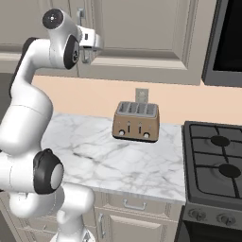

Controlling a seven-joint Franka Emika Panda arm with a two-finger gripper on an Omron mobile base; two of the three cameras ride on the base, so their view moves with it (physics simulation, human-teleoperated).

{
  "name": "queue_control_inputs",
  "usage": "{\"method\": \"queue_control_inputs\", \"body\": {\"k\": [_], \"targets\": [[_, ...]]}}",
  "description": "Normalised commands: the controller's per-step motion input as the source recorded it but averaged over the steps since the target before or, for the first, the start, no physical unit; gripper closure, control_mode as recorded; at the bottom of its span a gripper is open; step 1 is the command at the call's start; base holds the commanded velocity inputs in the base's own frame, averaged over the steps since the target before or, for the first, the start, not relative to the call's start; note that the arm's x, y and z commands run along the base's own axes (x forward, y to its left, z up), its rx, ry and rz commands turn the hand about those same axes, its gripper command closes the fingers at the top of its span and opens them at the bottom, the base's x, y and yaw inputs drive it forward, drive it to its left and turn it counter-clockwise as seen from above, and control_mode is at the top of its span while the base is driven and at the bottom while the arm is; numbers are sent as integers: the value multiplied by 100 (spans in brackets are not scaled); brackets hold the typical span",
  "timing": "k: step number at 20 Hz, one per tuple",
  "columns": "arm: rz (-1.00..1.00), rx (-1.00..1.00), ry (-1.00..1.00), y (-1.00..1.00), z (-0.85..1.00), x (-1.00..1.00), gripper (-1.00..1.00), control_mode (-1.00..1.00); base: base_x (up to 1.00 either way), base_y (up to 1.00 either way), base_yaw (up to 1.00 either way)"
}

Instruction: Open the cabinet. Pick the dish brush and place it next to the sink. Then close the cabinet.

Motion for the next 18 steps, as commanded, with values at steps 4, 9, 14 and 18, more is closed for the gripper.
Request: {"method": "queue_control_inputs", "body": {"k": [4,9,14,18], "targets": [[0,0,-2,0,-8,17,-100,-100,0,0,0],[0,0,-2,0,-2,1,-100,-100,0,0,0],[0,0,0,0,0,0,100,-100,0,0,0],[0,0,0,0,0,0,100,-100,0,0,0]]}}
